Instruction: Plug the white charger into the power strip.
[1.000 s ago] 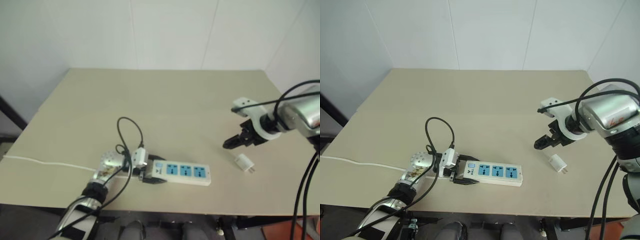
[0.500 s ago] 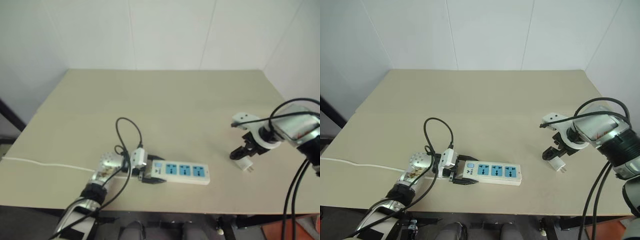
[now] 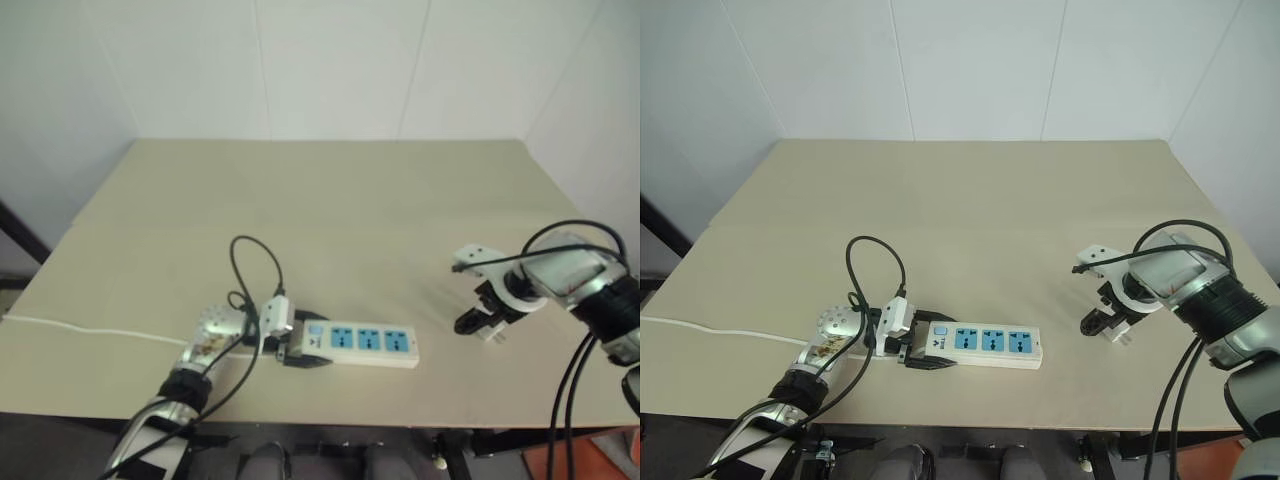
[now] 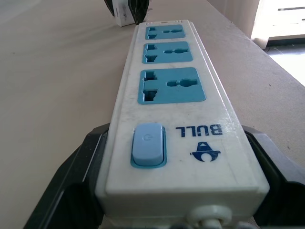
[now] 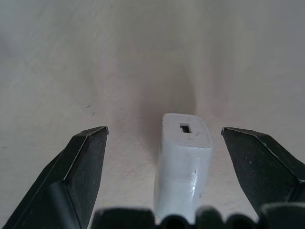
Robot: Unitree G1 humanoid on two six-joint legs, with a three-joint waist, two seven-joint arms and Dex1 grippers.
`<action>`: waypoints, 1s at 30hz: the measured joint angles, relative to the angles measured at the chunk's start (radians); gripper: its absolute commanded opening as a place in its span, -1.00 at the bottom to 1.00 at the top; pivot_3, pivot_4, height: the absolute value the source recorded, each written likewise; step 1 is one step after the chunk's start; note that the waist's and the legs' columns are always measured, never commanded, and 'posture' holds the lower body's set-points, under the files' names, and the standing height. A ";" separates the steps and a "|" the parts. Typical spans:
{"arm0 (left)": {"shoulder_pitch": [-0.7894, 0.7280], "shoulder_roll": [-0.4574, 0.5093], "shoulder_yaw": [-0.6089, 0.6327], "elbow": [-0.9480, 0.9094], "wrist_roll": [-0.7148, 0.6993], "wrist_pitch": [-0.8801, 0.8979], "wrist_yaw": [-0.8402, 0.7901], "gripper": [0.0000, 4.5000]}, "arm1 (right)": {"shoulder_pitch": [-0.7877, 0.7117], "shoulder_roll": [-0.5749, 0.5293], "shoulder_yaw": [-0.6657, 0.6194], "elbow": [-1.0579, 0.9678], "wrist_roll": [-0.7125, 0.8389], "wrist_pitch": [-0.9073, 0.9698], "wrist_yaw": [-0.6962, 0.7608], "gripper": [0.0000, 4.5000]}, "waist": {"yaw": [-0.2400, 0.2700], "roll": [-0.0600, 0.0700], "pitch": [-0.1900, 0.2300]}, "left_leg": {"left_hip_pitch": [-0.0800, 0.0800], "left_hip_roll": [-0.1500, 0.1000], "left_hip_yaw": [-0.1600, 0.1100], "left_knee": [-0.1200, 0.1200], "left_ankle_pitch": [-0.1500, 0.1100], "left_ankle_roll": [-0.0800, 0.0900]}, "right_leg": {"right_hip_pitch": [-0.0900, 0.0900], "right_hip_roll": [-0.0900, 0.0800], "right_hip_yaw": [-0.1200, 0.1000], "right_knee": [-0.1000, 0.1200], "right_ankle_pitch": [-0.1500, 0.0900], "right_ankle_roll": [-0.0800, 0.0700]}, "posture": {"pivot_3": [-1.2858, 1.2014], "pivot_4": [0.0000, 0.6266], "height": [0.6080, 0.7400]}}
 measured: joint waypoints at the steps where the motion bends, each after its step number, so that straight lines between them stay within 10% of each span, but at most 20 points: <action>1: 0.000 0.000 0.000 0.000 0.000 0.000 0.000 0.49 | 0.003 0.005 0.000 0.005 -0.008 -0.008 0.002 1.00 | 0.000 0.000 0.000 | 0.000 0.000 0.000 0.000 0.000 0.000 | 0.000 0.000 0.000 0.000 0.000 0.000 | 0.03 -0.52 1.00; 12: 0.006 0.001 0.000 -0.002 0.000 0.000 0.010 0.49 | 0.013 0.013 0.000 0.009 -0.057 -0.032 0.040 -0.50 | -0.001 0.000 0.000 | 0.003 0.000 0.000 0.000 0.000 0.000 | 0.003 0.000 0.000 0.000 -0.001 0.001 | 0.03 -0.52 1.00; 19: 0.005 0.006 -0.001 0.001 0.000 -0.002 0.015 0.49 | -0.019 0.060 -0.120 0.066 -0.063 -0.074 -0.011 -0.50 | -0.003 0.002 -0.001 | 0.004 0.000 0.000 0.000 0.000 0.000 | 0.004 0.000 0.001 0.000 -0.001 0.002 | 0.03 -0.52 1.00; 24: 0.003 0.006 -0.012 0.004 0.001 -0.002 0.017 0.49 | -0.064 0.239 -0.653 0.090 0.010 -0.356 -0.228 -0.50 | 0.000 0.000 -0.002 | 0.007 0.001 -0.002 -0.001 0.000 0.000 | 0.009 0.002 -0.001 -0.002 -0.001 0.003 | 0.03 -0.52 1.00; 30: -0.004 0.006 -0.025 0.013 0.004 -0.002 0.022 0.49 | 0.324 0.489 -0.924 -0.216 0.170 -0.654 -0.261 -0.50 | 0.002 -0.009 -0.008 | 0.010 0.000 -0.003 -0.002 -0.001 0.001 | 0.013 0.001 -0.002 -0.002 0.000 0.001 | 0.03 -0.52 1.00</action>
